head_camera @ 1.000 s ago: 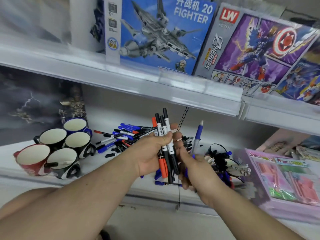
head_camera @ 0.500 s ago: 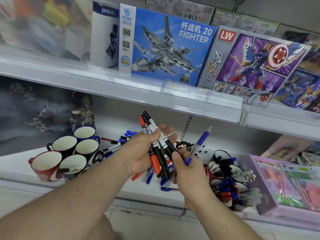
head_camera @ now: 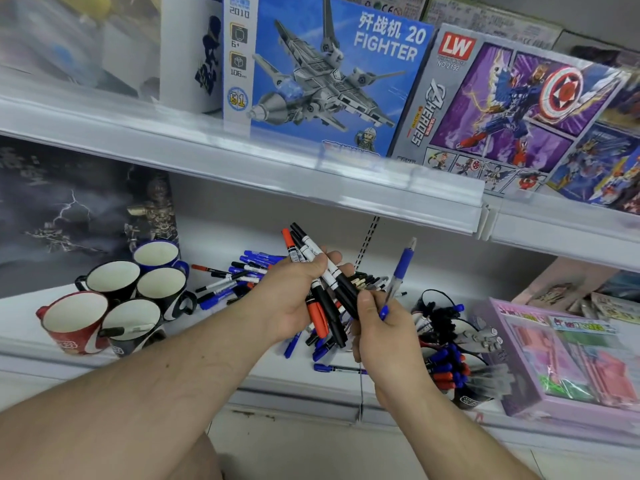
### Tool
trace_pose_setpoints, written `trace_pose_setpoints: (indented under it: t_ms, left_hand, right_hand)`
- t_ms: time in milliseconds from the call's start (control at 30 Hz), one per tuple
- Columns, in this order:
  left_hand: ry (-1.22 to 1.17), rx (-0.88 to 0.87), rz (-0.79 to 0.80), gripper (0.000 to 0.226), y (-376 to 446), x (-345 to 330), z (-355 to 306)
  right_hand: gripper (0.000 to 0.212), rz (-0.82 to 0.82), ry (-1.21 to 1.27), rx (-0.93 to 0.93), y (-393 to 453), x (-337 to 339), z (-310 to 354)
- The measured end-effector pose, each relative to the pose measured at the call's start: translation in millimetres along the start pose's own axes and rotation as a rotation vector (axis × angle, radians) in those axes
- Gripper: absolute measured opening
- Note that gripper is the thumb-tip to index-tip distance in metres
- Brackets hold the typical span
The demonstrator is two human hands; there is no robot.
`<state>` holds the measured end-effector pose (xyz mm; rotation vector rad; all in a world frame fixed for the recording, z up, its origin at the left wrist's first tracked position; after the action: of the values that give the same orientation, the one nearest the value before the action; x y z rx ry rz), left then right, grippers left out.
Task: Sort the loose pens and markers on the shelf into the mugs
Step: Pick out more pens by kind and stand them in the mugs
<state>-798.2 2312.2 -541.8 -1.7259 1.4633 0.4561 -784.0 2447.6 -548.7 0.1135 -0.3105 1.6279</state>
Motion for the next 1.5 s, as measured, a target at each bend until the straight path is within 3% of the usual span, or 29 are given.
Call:
trace_pose_setpoints:
  t_ms: [300, 433, 567, 667, 767, 967, 1100, 1267, 1500]
  left_hand:
    - [0.033, 0.011, -0.052, 0.031, 9, -8, 15]
    - [0.099, 0.074, -0.050, 0.020, 13, -16, 24]
    - [0.336, 0.190, -0.016, 0.009, 18, -20, 42]
    - [0.435, 0.218, -0.085, 0.011, 25, -18, 52]
    - [0.414, 0.191, -0.142, 0.018, 34, -22, 55]
    - [0.397, 0.166, -0.089, 0.021, 44, -40, 63]
    - [0.382, 0.165, -0.097, 0.020, 50, -46, 63]
    - [0.439, 0.194, -0.034, 0.021, 52, -46, 62]
    - [0.498, 0.249, -0.008, 0.023, 63, -40, 63]
  right_hand:
    - [0.033, -0.061, -0.042, -0.048, 13, 11, -17]
    - [0.028, -0.093, -0.225, 0.058, 22, 28, -22]
    - [0.036, -0.194, -0.437, 0.136, 29, 78, -17]
    - [0.031, -0.247, -0.623, 0.145, 35, 121, -19]
    - [0.026, -0.297, -0.849, 0.098, 49, 162, -28]
    - [0.020, -0.294, -1.171, -0.112, 98, 201, -63]
    - [0.023, -0.223, -1.316, -0.219, 127, 202, -86]
    - [0.024, -0.198, -1.289, -0.228, 161, 197, -94]
    - [0.029, 0.044, -1.486, -0.283, 199, 165, -110]
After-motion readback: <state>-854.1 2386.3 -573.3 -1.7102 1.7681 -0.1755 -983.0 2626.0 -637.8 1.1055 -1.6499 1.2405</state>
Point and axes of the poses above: each hand's wrist, its own y-axis towards the middle knuckle, its own x-axis out of the back of the hand, z = x × y, the point moved 4 cm from there along y, towards the middle knuckle, and after that the axes turned 5 degrees about -y, right-handed, at the moved point
